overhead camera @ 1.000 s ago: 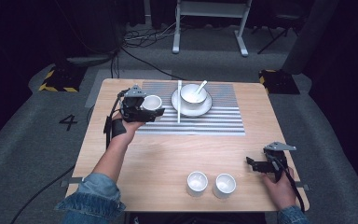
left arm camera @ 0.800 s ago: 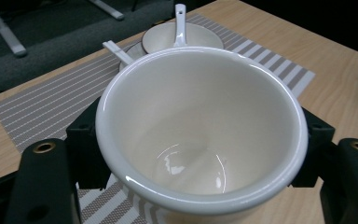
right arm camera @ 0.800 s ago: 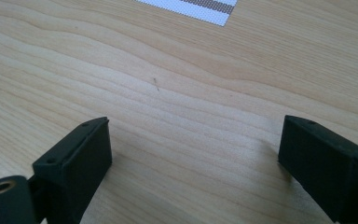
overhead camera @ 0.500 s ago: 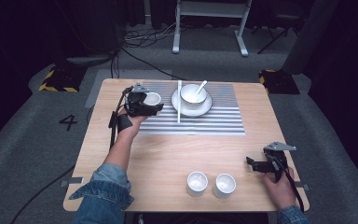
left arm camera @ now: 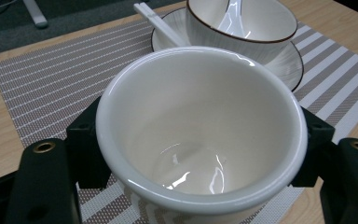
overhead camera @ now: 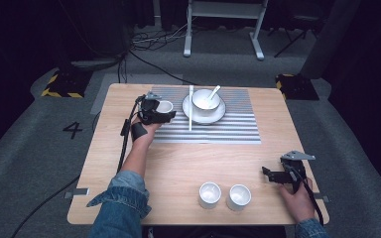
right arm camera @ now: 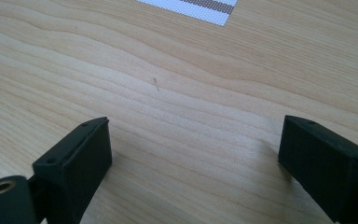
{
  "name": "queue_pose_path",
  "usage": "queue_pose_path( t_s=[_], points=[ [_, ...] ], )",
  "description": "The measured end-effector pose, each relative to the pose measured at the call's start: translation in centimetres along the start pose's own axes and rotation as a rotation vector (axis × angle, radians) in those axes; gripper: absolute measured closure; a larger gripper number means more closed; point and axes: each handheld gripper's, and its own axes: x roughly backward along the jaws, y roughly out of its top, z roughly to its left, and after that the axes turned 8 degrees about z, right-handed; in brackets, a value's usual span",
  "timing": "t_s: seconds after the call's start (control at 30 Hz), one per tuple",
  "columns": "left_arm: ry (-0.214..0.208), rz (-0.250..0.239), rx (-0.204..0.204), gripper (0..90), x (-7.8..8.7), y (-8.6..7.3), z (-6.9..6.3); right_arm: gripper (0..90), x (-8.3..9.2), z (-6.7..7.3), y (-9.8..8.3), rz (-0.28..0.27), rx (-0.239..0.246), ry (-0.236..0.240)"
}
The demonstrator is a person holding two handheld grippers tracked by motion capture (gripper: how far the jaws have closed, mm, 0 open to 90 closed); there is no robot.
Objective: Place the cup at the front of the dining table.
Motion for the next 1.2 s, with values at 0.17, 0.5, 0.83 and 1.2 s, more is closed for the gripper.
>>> queue_pose_path(
  t_s=[0.17, 0.5, 0.83, 1.2],
  points=[
    [0.001, 0.001, 0.011, 26.7, -1.1, -0.2, 0.3, 9.8, 0.0, 0.0, 0.0, 0.0, 0.0, 0.0],
    [0.009, 0.017, 0.01, 26.7, -3.0, -0.7, 0.7, 9.8, 0.0, 0.0, 0.0, 0.0, 0.0, 0.0],
    [0.04, 0.05, 0.008, 26.6, -4.4, -0.8, 0.1, 9.8, 0.0, 0.0, 0.0, 0.0, 0.0, 0.0],
    [0.075, 0.084, -0.018, 26.4, -4.9, -0.8, -0.6, 9.8, 0.0, 0.0, 0.0, 0.0, 0.0, 0.0]
  ],
)
